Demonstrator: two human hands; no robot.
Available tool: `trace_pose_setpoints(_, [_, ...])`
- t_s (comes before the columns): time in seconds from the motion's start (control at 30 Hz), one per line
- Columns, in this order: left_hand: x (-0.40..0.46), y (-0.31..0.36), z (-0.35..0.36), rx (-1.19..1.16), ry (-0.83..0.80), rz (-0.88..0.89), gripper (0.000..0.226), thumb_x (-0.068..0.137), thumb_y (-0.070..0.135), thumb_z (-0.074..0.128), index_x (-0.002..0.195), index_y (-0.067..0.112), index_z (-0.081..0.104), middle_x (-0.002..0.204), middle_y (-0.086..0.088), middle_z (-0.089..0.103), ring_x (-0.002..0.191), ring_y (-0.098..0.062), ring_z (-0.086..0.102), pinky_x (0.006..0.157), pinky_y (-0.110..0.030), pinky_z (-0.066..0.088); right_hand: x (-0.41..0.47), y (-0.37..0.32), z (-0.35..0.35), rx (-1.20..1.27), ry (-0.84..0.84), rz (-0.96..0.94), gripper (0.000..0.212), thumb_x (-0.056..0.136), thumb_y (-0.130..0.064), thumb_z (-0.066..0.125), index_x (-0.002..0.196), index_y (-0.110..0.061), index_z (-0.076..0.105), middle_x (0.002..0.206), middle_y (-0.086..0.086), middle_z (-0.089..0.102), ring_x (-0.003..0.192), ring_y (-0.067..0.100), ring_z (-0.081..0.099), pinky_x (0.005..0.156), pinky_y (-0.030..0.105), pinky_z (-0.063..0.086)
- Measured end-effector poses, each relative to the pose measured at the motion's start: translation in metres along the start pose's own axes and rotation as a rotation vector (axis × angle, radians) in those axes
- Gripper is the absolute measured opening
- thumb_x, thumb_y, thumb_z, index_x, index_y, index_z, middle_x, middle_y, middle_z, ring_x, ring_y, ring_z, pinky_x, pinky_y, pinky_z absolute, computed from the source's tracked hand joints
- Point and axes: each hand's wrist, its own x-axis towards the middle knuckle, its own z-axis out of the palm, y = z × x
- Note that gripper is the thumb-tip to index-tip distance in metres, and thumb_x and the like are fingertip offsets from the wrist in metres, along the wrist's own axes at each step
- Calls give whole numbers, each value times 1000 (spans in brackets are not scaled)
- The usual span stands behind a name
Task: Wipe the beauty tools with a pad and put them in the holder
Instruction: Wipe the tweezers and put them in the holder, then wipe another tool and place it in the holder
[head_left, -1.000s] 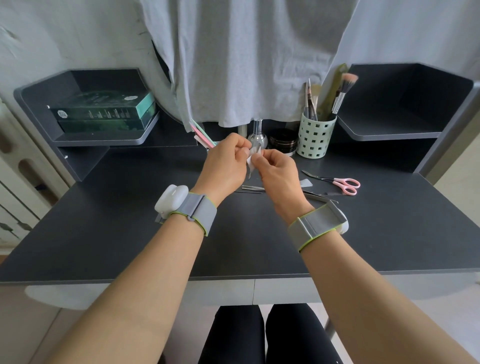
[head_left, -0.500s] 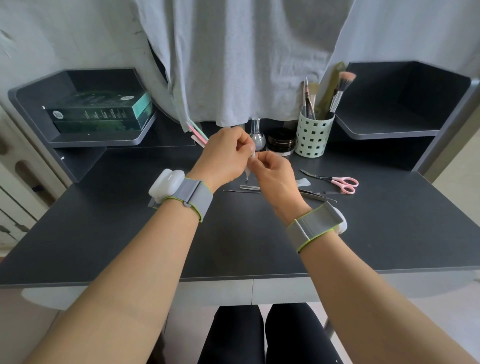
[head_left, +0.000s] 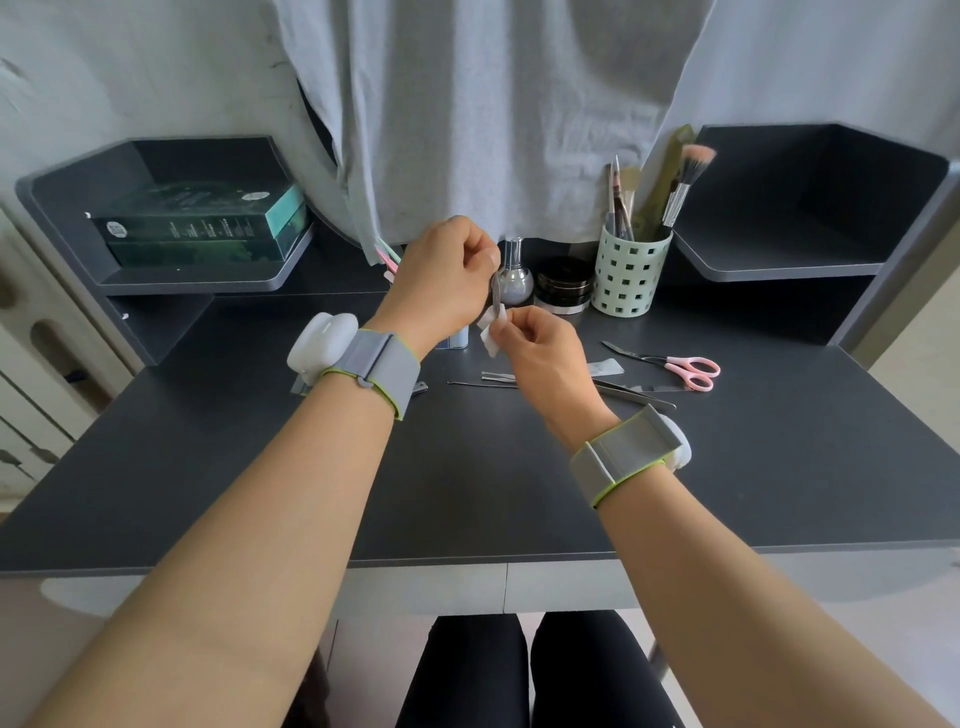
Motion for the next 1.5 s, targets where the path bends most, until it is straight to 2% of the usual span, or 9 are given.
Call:
trace_pose_setpoints(0.1, [2, 2, -1, 1, 8, 1, 17, 99, 19, 53, 104, 10, 67, 92, 6, 62, 82, -13, 56, 62, -14, 31, 2, 1, 1, 9, 5, 1, 20, 99, -23, 58, 96, -9, 71, 66, -13, 57, 53, 0, 46, 60, 21, 35])
trace_pose_setpoints(0.23, [3, 0, 0, 2, 40, -5, 18, 99, 19, 53, 105, 9, 66, 93, 5, 61, 80, -13, 53, 64, -13, 30, 2, 2, 1, -1, 5, 10, 19, 99, -23, 58, 94, -10, 71, 65, -13, 56, 51, 1, 44, 56, 20, 34])
trace_pose_setpoints(0.43, [11, -1, -7, -24, 100, -21, 17, 100, 19, 50, 103, 11, 65, 90, 6, 60, 77, -13, 49, 63, -14, 30, 0, 12, 5, -7, -1, 53, 18, 98, -24, 58, 96, -11, 71, 75, -8, 62, 62, 5, 47, 67, 27, 38])
trace_pose_setpoints(0.67, [22, -8, -7, -3, 151, -35, 15, 99, 16, 51, 99, 13, 65, 92, 5, 63, 81, -13, 52, 70, -18, 35, 6, 6, 8, -7, 2, 48, 19, 97, -23, 58, 95, -10, 71, 69, -10, 58, 51, 4, 43, 56, 22, 34])
trace_pose_setpoints(1.0, [41, -39, -3, 69, 246, -56, 17, 91, 9, 55, 86, 9, 72, 94, -2, 72, 87, -19, 64, 72, -22, 40, 19, 4, 11, 12, 44, 44, 19, 98, -26, 60, 100, -11, 72, 65, -14, 54, 53, 3, 43, 57, 21, 33])
trace_pose_setpoints(1.33, [38, -50, 15, 93, 210, -101, 22, 88, 4, 55, 81, 6, 76, 87, -4, 75, 79, -22, 67, 67, -23, 44, 24, 11, 8, 7, 55, 58, 17, 98, -25, 60, 101, -13, 71, 67, -16, 54, 55, 1, 46, 58, 18, 33])
trace_pose_setpoints(1.5, [37, -51, 14, 232, 116, -147, 22, 84, 5, 53, 73, 1, 72, 78, -12, 73, 78, -30, 68, 67, -39, 58, 26, 16, 7, 15, 58, 63, 18, 98, -25, 60, 102, -11, 72, 68, -15, 54, 57, 4, 45, 59, 21, 33])
